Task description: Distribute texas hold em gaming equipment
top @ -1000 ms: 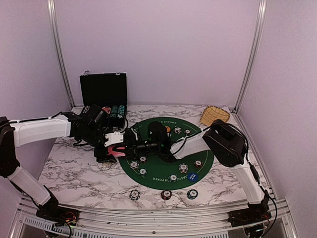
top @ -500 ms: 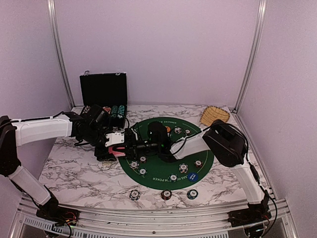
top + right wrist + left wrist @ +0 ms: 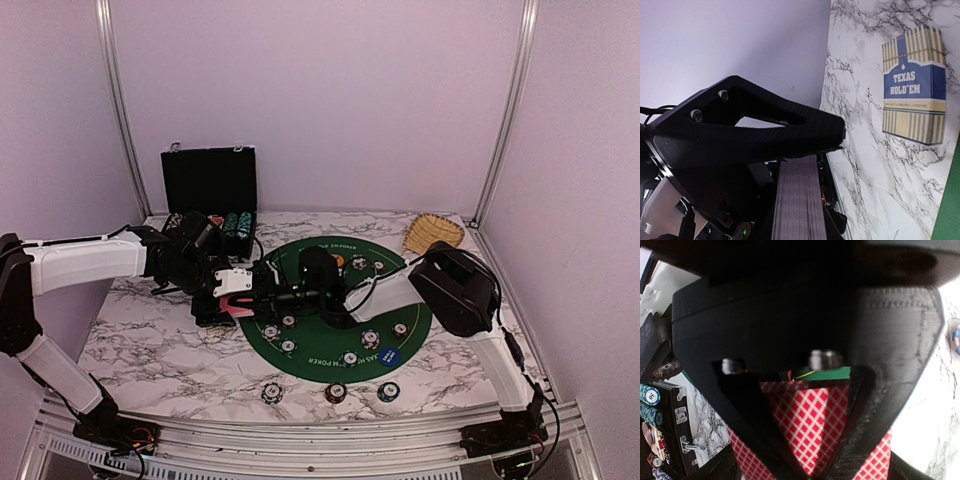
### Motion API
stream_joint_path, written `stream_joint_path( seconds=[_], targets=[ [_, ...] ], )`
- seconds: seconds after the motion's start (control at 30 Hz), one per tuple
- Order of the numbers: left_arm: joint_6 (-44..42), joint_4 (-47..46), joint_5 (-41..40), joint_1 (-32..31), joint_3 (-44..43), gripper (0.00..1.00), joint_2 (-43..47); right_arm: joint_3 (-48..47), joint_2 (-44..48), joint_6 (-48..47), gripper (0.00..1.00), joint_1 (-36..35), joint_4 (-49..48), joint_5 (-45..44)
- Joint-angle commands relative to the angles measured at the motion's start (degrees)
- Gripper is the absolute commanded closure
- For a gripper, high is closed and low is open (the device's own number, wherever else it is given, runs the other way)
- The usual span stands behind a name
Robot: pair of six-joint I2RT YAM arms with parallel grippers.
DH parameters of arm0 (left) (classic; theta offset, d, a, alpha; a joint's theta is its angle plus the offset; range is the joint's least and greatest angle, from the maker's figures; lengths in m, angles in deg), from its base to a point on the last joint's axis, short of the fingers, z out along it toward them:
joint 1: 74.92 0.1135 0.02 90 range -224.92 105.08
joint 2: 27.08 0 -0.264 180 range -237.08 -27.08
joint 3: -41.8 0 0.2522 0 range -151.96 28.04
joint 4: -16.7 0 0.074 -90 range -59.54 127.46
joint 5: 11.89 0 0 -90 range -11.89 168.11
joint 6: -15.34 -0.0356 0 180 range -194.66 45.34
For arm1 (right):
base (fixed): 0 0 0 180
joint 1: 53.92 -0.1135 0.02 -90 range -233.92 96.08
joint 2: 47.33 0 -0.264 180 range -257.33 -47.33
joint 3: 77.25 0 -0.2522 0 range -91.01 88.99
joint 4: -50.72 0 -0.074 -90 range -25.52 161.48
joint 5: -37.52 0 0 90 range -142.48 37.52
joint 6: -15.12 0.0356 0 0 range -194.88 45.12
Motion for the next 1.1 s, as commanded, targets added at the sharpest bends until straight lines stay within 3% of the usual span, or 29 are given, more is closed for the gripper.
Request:
stream_joint_path(
  seconds=[0.0, 0.5, 0.67, 0.9, 1.07],
  targets=[
    [-1.57, 1.18, 0.59, -0.39, -0.63, 0.13, 0.58, -0.1, 0.68, -0.12, 0.95, -0.45, -2.68, -0.61],
    [-1.3, 2.67, 1.8, -0.4, -2.84, 0.42, 0.5, 0.02, 1.33, -2.15, 0.95, -0.48, 1.53, -1.88],
    [-0.98, 2.95, 2.72, -0.4, -3.35, 0.55, 0.61, -0.51, 1.66, -3.75, 0.81, -0.48, 4.3, -2.61],
    [-0.72, 3.41, 2.9, -0.39, -3.62, 0.61, 0.34, -0.52, 1.64, -3.6, 0.6, -0.41, 4.39, -2.75],
    [-0.34, 3.39, 2.59, -0.4, -3.89, 0.62, 0.36, -1.06, 1.56, -3.62, 0.51, -0.31, 4.96, -3.01]
  ],
)
